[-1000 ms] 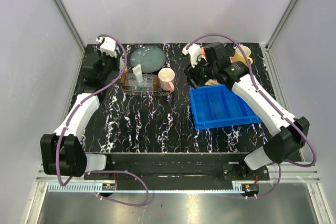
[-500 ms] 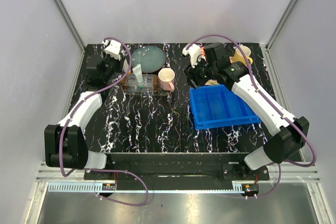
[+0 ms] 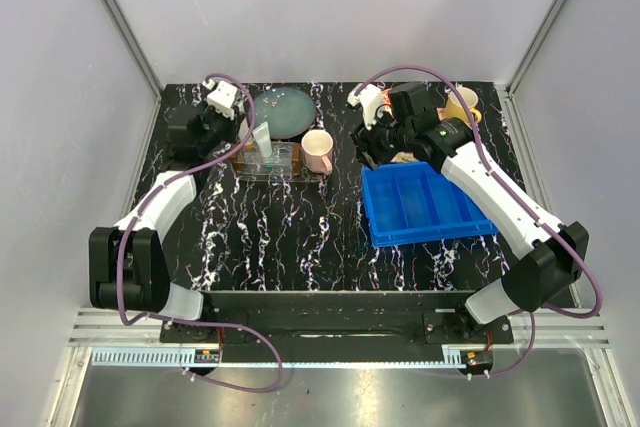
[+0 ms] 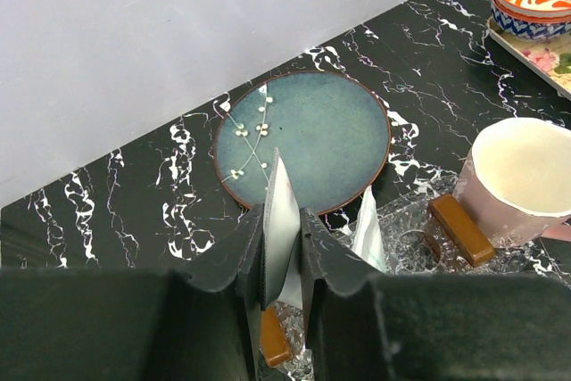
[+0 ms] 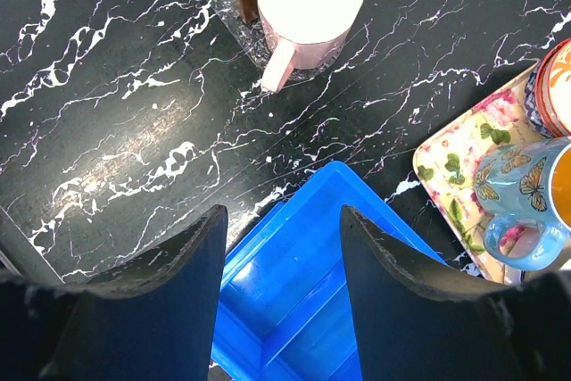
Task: Prepare toiletry sets of a toothbrush and toothpaste on the tray
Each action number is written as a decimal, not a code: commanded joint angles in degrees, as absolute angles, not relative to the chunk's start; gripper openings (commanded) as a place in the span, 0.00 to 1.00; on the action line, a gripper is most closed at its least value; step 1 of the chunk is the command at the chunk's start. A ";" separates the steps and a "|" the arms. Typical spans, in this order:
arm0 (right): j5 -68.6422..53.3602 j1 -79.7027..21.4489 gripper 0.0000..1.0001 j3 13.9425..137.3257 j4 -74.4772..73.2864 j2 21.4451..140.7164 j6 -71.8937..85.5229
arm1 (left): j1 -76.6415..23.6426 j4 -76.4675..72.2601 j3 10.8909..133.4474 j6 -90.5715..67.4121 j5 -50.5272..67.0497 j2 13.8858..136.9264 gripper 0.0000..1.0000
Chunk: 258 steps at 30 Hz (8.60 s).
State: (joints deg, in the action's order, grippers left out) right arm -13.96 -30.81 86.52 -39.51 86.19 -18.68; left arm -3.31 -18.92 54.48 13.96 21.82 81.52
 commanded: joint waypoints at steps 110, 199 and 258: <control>-13.45 -30.32 0.59 85.25 -37.09 84.99 -19.16 | -2.02 -28.91 51.24 17.05 26.81 90.35 0.00; -7.82 -28.75 0.59 85.34 -38.05 82.53 -20.83 | -1.32 -11.08 57.82 13.28 37.53 78.84 0.67; -2.37 12.48 0.54 70.58 -49.75 95.18 -28.04 | -1.41 30.32 83.41 14.15 41.31 80.59 0.68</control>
State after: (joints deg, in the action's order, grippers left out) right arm -2.20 11.64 69.14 -51.68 93.34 -26.11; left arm -1.26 30.35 79.99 13.45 40.18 79.66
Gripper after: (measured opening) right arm 0.544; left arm 0.678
